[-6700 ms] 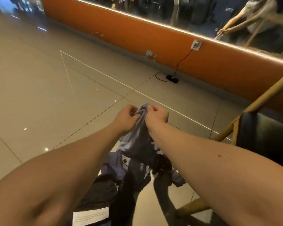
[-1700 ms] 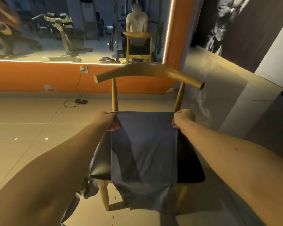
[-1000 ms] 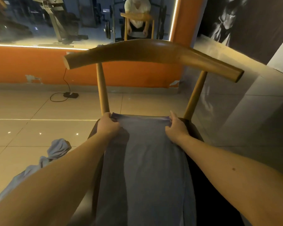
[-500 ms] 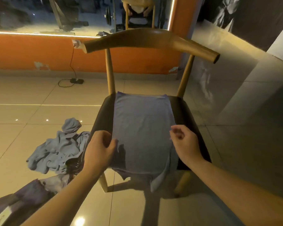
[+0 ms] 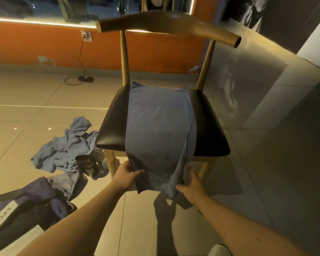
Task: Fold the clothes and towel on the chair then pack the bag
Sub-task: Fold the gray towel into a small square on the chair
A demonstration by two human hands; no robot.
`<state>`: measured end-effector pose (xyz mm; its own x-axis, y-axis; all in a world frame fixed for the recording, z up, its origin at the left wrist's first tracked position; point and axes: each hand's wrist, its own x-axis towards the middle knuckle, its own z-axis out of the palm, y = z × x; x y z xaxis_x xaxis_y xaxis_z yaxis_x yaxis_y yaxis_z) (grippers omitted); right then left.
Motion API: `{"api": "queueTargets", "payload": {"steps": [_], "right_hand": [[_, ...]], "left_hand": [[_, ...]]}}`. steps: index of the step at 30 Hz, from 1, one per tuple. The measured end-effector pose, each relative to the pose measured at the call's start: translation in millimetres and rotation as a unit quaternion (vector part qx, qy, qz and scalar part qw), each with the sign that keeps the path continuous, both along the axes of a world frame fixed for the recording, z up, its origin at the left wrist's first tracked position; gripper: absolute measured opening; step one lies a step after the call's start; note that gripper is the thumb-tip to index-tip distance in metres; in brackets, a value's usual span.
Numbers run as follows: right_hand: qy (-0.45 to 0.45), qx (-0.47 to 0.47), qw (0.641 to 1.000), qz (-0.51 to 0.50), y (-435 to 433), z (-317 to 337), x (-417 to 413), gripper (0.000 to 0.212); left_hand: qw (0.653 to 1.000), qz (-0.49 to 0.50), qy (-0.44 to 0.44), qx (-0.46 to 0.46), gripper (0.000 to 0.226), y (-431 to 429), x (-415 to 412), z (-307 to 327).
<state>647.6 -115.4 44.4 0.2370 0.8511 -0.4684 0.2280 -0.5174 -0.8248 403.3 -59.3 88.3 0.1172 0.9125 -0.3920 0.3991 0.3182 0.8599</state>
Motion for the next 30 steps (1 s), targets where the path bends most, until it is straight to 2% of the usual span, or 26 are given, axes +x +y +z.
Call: {"api": "queueTargets", "payload": {"steps": [2, 5, 7, 10, 12, 14, 16, 19, 22, 28, 30], "right_hand": [[-0.004, 0.016, 1.0, 0.002, 8.7, -12.5, -0.2, 0.079], [-0.062, 0.0, 0.998, 0.009, 9.6, -21.9, -3.5, 0.058], [-0.062, -0.02, 0.998, 0.023, 1.8, -23.3, -5.8, 0.055], [-0.022, -0.031, 0.999, -0.006, -12.9, -22.2, -5.1, 0.058], [-0.011, -0.035, 0.999, -0.031, -27.2, -21.1, -4.0, 0.049], [-0.017, -0.042, 0.998, -0.048, -43.8, -21.4, -0.3, 0.042], [-0.04, -0.052, 0.997, -0.04, -62.3, -19.8, 4.0, 0.03], [-0.119, -0.081, 0.99, -0.013, -89.0, -17.3, 10.8, 0.013], [-0.162, -0.1, 0.982, -0.011, -107.1, -13.9, 19.1, 0.017], [-0.15, -0.107, 0.983, -0.026, -111.7, 11.1, 24.8, 0.006], [-0.132, -0.095, 0.986, -0.045, -106.4, 17.6, 18.2, 0.008]], "left_hand": [[1.0, 0.004, 0.007, -0.019, 0.036, -0.1, 0.1, -10.5], [0.996, -0.044, 0.075, -0.035, 0.019, -9.2, -5.7, -24.6], [0.987, -0.086, 0.122, -0.067, 0.01, -16.2, -15.5, -36.4], [0.974, -0.121, 0.165, -0.101, 0.014, -23.6, -25.4, -45.3], [0.972, -0.128, 0.153, -0.124, 0.01, -30.1, -26.3, -38.3], [0.968, -0.148, 0.133, -0.156, 0.02, -37.8, -27.2, -32.5], [0.962, -0.147, 0.136, -0.186, 0.011, -44.2, -33.2, -30.7], [0.955, -0.149, 0.135, -0.217, 0.033, -55.2, -38.5, -28.5], [0.954, -0.161, 0.139, -0.213, 0.036, -66.0, -39.3, -15.6], [0.962, -0.182, 0.099, -0.178, 0.016, -81.5, -44.9, 34.4], [0.968, -0.179, 0.062, -0.165, 0.019, -81.9, -45.3, 47.7]]}}
